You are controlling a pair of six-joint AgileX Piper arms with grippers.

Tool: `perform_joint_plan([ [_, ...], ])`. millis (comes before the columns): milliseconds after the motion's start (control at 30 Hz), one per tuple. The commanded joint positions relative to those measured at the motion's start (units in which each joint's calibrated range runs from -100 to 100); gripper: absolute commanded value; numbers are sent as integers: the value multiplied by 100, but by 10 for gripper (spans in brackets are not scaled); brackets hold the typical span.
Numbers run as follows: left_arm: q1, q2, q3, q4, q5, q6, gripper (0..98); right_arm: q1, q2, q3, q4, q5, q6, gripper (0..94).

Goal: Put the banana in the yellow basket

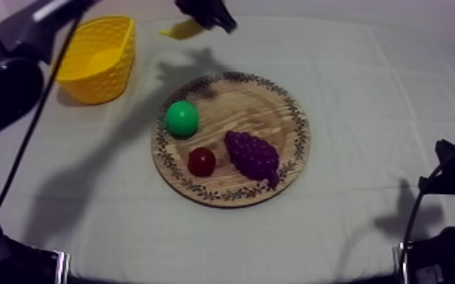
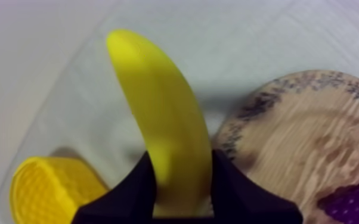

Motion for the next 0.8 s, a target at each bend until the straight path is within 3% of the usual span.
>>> perform_joint_plan([
  [0, -251, -438, 225, -35, -13, -7, 264, 3, -5, 5, 1, 1, 1, 4],
  [400, -1389, -1496, 2408, -161, -497, 110, 271, 3, -5, 5, 1, 1, 1, 4],
  [767, -1716, -1362, 3314, -146, -1024, 220, 268, 3, -5, 5, 1, 1, 1, 4],
])
